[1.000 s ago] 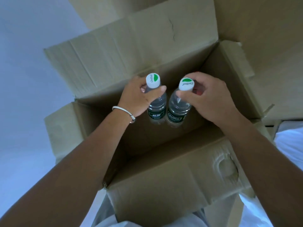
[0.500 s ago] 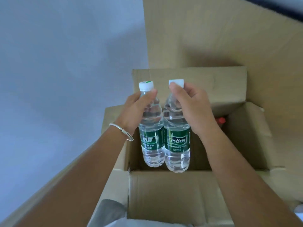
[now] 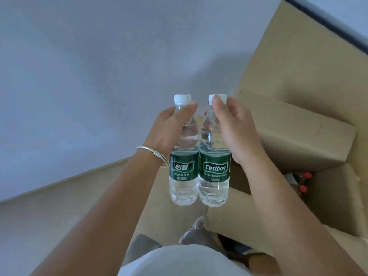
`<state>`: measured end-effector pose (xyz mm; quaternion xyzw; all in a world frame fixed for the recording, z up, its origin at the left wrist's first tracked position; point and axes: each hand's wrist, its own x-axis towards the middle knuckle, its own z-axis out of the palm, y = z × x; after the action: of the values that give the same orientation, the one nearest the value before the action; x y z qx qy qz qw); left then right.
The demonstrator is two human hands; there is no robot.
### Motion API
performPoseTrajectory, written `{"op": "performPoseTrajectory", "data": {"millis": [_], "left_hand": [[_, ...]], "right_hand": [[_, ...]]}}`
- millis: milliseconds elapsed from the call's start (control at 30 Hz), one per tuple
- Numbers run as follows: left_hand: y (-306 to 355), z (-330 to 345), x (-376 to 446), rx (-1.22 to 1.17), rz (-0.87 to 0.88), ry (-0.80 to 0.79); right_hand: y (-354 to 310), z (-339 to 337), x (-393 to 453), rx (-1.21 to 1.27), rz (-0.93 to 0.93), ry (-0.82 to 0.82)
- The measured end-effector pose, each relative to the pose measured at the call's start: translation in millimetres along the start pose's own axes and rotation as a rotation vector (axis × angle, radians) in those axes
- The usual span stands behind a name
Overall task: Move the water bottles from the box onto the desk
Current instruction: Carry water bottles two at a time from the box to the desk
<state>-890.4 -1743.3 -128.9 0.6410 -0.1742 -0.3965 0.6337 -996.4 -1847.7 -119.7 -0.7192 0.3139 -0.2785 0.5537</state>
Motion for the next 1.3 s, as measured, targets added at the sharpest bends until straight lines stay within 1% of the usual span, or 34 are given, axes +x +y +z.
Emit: {"op": "performPoseTrajectory", "data": {"millis": [200,367,500,633,800,1000,1133,1200,1300], "left_hand": [[-14,-107,-62,-0.090,-0.005,0.150],[-28,-195,-120,-0.188,0.022,0.329],[-39,-260,-172,-0.238,0.056,0.512],[-56,-316,-227,-0.267,0.081,0.697],[-78,-367,-291,-0.369,0.105,0.940],[-99,-410,-356,-0.530,0.150,1.166],[-110,-444,-386,-0.577,0.164,1.332],[-115,-463,-398,-0.591,0.152,1.405],[-114,-495,-415,-0.610,0.133,1.550]], "right_hand": [[-22,103,-42,-0.048,-0.024,-0.196],[-46,196,-79,-0.060,-0.091,-0.375],[-64,269,-116,-0.061,-0.125,-0.556],[-81,337,-155,-0.103,-0.197,-0.724],[-97,411,-205,-0.114,-0.253,-0.958],[-113,493,-257,-0.157,-0.326,-1.231],[-120,552,-285,-0.139,-0.290,-1.449],[-122,580,-298,-0.106,-0.268,-1.528],[-133,627,-317,-0.056,-0.182,-1.678]]}}
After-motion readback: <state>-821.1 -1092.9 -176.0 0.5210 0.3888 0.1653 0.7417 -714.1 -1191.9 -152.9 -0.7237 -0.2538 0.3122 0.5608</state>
